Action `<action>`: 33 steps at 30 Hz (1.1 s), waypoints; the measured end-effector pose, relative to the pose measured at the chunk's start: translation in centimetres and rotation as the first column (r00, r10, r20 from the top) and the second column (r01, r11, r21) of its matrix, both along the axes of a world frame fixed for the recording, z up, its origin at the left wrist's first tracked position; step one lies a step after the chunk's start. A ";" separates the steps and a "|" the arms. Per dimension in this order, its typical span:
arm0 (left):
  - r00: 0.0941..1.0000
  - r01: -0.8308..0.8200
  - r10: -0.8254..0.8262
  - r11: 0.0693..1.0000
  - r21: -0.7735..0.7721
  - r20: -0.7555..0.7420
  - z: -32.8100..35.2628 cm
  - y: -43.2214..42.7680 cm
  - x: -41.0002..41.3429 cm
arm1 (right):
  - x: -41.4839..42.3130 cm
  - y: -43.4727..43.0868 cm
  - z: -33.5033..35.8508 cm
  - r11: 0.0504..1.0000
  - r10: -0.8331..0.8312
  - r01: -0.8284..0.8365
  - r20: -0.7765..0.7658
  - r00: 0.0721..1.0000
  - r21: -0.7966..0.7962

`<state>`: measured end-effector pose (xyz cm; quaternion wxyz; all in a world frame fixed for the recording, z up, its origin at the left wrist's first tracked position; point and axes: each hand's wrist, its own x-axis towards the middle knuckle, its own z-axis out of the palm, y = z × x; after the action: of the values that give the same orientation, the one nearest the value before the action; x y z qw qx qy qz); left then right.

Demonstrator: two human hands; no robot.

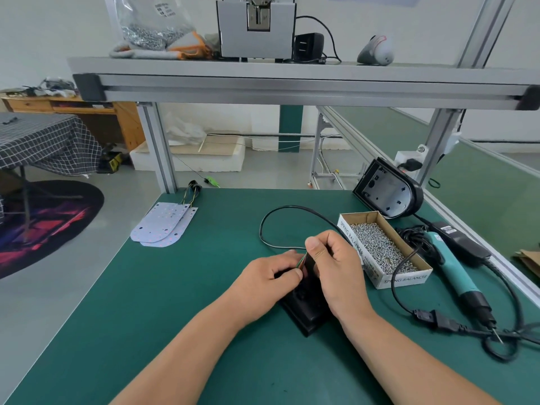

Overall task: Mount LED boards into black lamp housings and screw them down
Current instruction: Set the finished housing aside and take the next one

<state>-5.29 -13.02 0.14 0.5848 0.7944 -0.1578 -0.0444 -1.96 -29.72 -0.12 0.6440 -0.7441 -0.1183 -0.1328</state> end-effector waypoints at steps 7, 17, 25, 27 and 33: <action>1.000 0.015 -0.013 0.998 -0.063 0.024 -0.3 0.1 -0.1 | -0.3 0.0 0.4 0.999 -0.035 0.035 0.000 0.999 0.019; 1.000 0.025 -0.024 0.999 -0.037 0.012 -0.7 0.7 0.1 | -0.2 0.0 0.6 0.998 0.003 -0.005 0.028 1.000 0.060; 0.993 0.075 -0.090 0.982 -0.174 -0.076 -0.3 1.4 0.2 | -0.4 -0.1 1.1 0.983 0.172 -0.175 0.057 0.983 0.056; 0.994 0.089 -0.097 0.987 -0.132 -0.056 -0.3 1.4 0.2 | -0.4 -0.1 1.2 0.976 0.216 -0.217 0.022 0.976 0.024; 0.996 0.083 -0.085 0.994 -0.068 -0.033 -0.5 1.7 0.6 | -0.3 -0.3 0.8 0.989 0.141 -0.141 0.001 0.990 -0.034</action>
<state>-4.68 -11.30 -0.33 0.6113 0.7662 -0.1822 -0.0778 -2.26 -30.01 0.72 0.6390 -0.7443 -0.1738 -0.0862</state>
